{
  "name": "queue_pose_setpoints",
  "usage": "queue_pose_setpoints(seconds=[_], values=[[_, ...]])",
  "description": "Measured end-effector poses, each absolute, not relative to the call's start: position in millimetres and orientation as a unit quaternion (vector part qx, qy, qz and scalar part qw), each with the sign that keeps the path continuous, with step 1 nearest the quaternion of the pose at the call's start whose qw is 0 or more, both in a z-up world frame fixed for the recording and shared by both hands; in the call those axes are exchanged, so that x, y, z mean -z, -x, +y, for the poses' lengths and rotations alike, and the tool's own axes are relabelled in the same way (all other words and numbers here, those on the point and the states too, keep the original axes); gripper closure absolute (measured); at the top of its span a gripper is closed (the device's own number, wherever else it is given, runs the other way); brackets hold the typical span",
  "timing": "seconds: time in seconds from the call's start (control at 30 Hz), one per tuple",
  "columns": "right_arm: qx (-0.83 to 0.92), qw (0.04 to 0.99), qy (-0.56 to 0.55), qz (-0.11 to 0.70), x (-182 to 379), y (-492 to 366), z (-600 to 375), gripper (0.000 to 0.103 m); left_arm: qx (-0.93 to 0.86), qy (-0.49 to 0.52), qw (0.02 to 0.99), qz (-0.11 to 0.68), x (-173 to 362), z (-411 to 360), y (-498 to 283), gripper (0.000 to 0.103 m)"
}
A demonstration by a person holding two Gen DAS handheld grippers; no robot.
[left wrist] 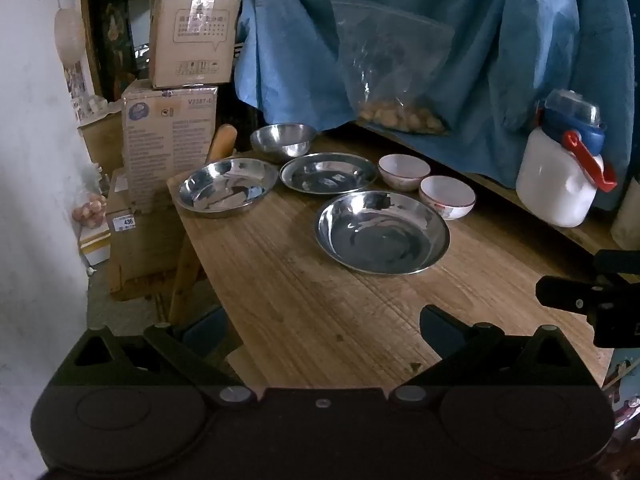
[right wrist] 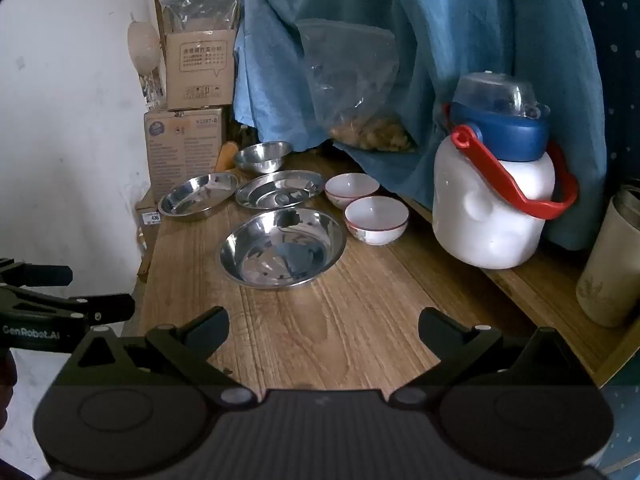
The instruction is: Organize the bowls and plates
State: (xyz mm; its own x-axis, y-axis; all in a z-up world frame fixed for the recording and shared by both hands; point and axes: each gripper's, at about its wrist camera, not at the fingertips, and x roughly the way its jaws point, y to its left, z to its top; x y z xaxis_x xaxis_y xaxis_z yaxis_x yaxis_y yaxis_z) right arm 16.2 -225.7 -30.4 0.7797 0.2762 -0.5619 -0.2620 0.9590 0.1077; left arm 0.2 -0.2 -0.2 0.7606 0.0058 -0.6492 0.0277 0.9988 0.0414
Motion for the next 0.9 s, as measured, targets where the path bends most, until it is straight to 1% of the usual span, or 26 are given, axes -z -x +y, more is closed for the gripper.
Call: queue_pose_setpoints(seconds=[0.9], values=[[-0.141,0.943,-0.011,0.300,30.6,-19.7,-225.9,0.000,0.006,-0.023,0.938,0.346,-0.1,-0.2,-0.1,0.001]])
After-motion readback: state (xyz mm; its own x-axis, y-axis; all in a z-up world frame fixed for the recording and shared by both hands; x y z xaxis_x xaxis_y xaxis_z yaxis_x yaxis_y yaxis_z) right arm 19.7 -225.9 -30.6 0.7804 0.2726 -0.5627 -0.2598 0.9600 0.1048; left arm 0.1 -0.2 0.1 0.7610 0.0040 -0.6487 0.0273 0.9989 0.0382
